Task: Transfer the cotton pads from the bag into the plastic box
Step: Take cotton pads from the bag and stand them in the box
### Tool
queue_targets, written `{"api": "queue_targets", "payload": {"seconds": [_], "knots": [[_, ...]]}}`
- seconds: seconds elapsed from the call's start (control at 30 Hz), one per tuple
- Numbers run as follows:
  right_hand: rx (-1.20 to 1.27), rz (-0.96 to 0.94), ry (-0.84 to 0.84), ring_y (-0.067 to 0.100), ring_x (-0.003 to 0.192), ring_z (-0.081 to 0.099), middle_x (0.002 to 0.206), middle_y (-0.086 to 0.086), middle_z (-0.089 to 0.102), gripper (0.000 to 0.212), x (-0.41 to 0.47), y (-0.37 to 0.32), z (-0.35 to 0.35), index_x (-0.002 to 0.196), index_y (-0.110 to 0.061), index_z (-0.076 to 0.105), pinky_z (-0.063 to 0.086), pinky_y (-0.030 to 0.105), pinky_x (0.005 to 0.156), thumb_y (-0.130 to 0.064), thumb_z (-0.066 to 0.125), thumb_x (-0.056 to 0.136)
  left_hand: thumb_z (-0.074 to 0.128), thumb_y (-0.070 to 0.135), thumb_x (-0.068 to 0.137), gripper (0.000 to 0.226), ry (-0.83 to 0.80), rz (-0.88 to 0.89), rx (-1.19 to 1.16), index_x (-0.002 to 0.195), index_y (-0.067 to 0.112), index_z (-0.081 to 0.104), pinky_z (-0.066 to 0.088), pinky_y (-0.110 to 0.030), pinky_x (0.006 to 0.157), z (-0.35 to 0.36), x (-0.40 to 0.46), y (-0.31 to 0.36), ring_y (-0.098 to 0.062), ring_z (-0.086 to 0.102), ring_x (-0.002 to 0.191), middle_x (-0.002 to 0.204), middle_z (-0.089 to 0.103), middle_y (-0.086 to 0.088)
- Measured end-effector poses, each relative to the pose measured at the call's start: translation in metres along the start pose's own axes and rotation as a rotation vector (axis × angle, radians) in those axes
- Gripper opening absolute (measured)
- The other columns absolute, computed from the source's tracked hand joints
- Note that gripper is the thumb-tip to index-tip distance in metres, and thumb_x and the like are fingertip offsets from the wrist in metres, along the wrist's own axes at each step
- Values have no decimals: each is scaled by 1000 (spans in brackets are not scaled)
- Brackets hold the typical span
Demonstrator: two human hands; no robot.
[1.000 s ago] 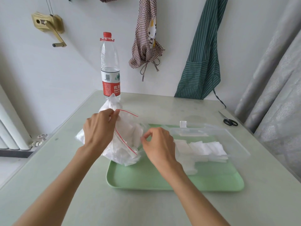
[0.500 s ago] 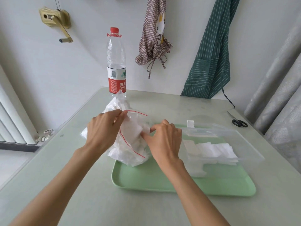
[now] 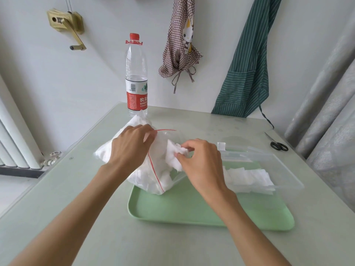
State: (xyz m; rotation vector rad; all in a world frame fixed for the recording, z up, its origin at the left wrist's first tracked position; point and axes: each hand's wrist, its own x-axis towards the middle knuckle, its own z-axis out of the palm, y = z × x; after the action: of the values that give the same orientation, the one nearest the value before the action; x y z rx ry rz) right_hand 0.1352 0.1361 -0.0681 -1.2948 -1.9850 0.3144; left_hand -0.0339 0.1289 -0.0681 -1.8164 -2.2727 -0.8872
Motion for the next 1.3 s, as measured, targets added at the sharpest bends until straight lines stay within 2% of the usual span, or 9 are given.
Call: {"api": "queue_targets", "payload": {"seconds": [0.13, 0.3, 0.43, 0.53, 0.63, 0.73, 1.03, 1.17, 1.3], "knots": [[293, 61, -16, 20, 74, 67, 76, -4, 72, 5, -5, 13, -34, 84, -19, 68, 53, 38, 66, -22, 71, 81, 40, 49, 95, 38, -127, -63, 67, 122, 27, 54, 37, -33, 71, -4, 9, 15, -27, 50, 113, 123, 59, 0], [843, 315, -163, 13, 76, 69, 83, 2, 74, 11, -9, 37, -74, 93, -6, 64, 58, 26, 70, -13, 67, 86, 56, 53, 85, 61, -124, -74, 54, 139, 28, 40, 27, -42, 108, -11, 5, 39, -29, 22, 140, 152, 29, -5], [1055, 405, -242, 15, 86, 68, 95, 6, 70, 17, -7, 63, -86, 103, -8, 64, 55, 24, 70, -9, 62, 87, 57, 48, 87, 35, 55, -19, -360, 117, 30, 60, 38, -26, 88, -12, -16, 83, -12, 52, 115, 122, 58, 13], [1117, 410, -261, 17, 87, 66, 98, 7, 67, 18, -1, 75, -93, 106, -10, 63, 55, 25, 72, -7, 59, 88, 49, 55, 89, 27, -98, -48, -682, 92, 33, 65, 52, -34, 85, -1, -28, 110, -2, 64, 89, 92, 68, 19], [1123, 380, -246, 16, 90, 67, 99, 6, 68, 22, 7, 87, -100, 110, -9, 62, 55, 25, 72, -7, 58, 88, 48, 46, 93, 37, -316, -130, -930, 90, 18, 71, 57, -34, 79, 15, -28, 128, -6, 68, 84, 89, 74, -1], [1010, 338, -192, 12, 90, 68, 99, 3, 71, 24, 11, 95, -103, 109, -15, 63, 54, 23, 69, -4, 58, 88, 54, 25, 94, 24, -443, -197, -1152, 94, 10, 72, 57, -26, 79, 23, -22, 138, -10, 69, 84, 92, 74, -8], [636, 202, 100, 13, 81, 70, 90, -4, 73, 10, 13, 115, -111, 90, -21, 69, 59, 31, 74, -14, 70, 83, 57, 16, 92, 17, -477, -248, -1311, 93, 8, 72, 56, -19, 72, 45, -18, 147, -11, 69, 77, 85, 73, -7], [881, 388, 241, 3, 76, 68, 80, -8, 73, 11, 18, 128, -126, 96, -15, 65, 56, 18, 64, -9, 62, 88, 54, 15, 94, 19, -464, -278, -1364, 94, 6, 71, 57, -20, 71, 45, -16, 143, -11, 69, 75, 82, 72, -4], [1288, 521, 113, 6, 85, 70, 90, -4, 73, 15, 17, 129, -135, 95, -14, 64, 57, 22, 73, -7, 59, 83, 54, 15, 94, 18, -440, -289, -1371, 93, 9, 71, 57, -21, 74, 49, -17, 149, -8, 68, 73, 80, 72, -2]]}}
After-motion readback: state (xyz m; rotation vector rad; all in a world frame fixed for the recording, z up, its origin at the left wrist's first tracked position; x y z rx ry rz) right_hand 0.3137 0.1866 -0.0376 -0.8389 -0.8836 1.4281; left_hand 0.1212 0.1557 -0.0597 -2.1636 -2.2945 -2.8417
